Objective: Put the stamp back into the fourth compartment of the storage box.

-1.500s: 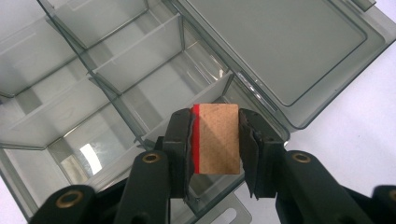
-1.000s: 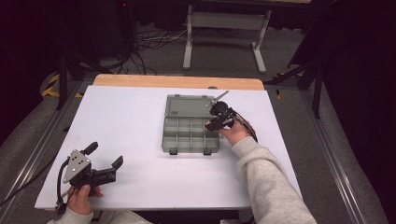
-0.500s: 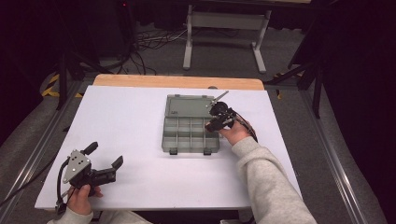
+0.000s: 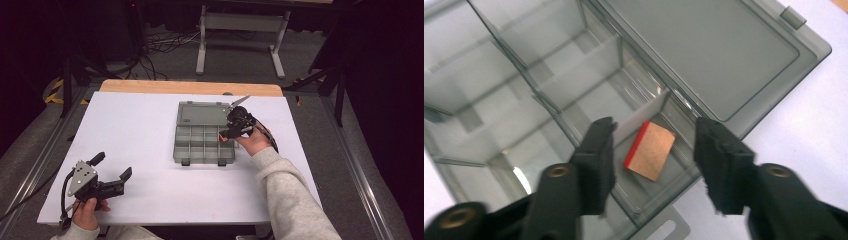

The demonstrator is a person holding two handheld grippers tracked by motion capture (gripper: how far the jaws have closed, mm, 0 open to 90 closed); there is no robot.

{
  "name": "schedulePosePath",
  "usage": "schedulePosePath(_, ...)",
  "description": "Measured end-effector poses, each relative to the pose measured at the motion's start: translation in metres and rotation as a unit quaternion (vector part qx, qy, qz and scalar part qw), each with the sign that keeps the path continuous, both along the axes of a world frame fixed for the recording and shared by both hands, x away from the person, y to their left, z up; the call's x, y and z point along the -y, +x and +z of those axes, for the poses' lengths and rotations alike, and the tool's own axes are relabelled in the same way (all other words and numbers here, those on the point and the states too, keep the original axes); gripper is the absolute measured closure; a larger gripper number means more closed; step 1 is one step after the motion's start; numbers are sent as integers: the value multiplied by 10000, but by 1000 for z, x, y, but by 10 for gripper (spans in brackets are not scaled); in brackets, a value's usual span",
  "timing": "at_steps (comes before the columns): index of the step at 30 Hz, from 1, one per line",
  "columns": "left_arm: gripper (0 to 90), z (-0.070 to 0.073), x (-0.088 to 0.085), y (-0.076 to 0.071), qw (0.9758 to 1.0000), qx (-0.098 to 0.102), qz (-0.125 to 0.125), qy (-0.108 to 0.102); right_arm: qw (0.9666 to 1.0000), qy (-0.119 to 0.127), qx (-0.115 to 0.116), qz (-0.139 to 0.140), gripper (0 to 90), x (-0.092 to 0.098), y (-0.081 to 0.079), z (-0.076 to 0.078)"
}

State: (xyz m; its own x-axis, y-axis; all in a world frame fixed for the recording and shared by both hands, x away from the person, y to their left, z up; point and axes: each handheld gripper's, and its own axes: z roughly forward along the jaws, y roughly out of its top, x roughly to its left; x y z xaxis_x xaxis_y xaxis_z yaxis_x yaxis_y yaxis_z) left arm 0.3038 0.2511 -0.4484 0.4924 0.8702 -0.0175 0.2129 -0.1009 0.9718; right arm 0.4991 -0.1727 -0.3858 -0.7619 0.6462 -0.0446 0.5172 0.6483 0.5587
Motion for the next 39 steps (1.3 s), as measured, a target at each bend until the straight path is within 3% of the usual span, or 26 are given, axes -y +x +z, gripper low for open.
schedulePosePath(13, 1, 0, 0, 0, 10000, -3, 18, 9, 9983, 364, 430, 161, 192, -4, -22, 26)
schedulePosePath(19, 1, 0, 0, 0, 10000, -8, 10, 22, 9964, 404, 709, 228, 95, -5, -34, 36)
schedulePosePath(30, 1, 0, 0, 0, 10000, -24, 21, 0, 9936, 590, 924, 275, 8, -3, -53, 47)
schedulePosePath(39, 1, 0, 0, 0, 10000, -18, 24, -3, 9883, 909, 1155, 407, 4, 9, -76, 56)
